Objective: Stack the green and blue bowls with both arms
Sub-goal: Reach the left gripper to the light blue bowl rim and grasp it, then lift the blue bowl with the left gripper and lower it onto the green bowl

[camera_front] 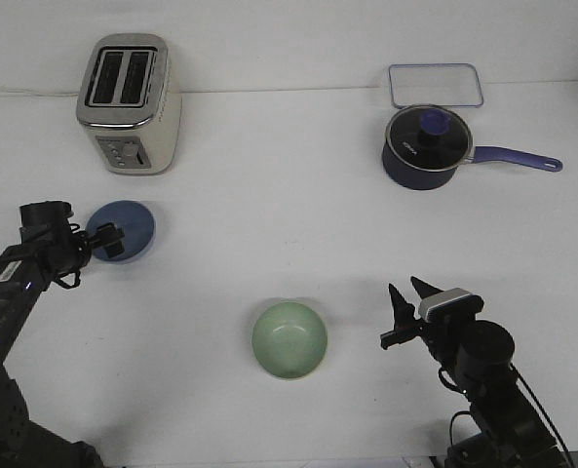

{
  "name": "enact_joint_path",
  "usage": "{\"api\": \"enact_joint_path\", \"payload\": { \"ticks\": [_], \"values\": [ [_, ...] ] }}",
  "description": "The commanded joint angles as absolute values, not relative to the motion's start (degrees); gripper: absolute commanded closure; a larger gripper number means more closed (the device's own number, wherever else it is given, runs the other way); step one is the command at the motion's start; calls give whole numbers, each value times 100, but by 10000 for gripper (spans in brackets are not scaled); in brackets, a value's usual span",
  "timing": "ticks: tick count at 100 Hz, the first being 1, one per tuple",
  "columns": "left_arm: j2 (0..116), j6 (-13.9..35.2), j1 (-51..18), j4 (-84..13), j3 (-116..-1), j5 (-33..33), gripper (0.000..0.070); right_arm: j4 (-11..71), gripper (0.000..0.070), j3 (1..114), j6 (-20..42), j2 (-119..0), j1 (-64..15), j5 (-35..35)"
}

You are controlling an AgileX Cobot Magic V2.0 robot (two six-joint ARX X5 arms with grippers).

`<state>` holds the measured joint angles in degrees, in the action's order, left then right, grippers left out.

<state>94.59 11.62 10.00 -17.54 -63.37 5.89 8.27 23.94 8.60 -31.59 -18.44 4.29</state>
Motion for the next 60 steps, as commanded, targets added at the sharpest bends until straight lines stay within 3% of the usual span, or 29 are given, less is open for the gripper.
{"api": "enact_joint_path", "payload": {
  "ticks": [1,17,33,60],
  "values": [
    [9616,1116,1017,-1747,-6445,585,405,775,413,2429,917,-3194,-1870,429],
    [9754,1041,1015,-1787,-6449,622,698,775,413,2429,919,-3197,-1870,427],
    [9653,978,1015,-1859,-6547,672,686,781,413,2429,919,-3194,-1870,429],
    [8753,952,923,-2416,-7026,2047,686,825,413,2429,919,-3197,-1870,425]
  ]
}}
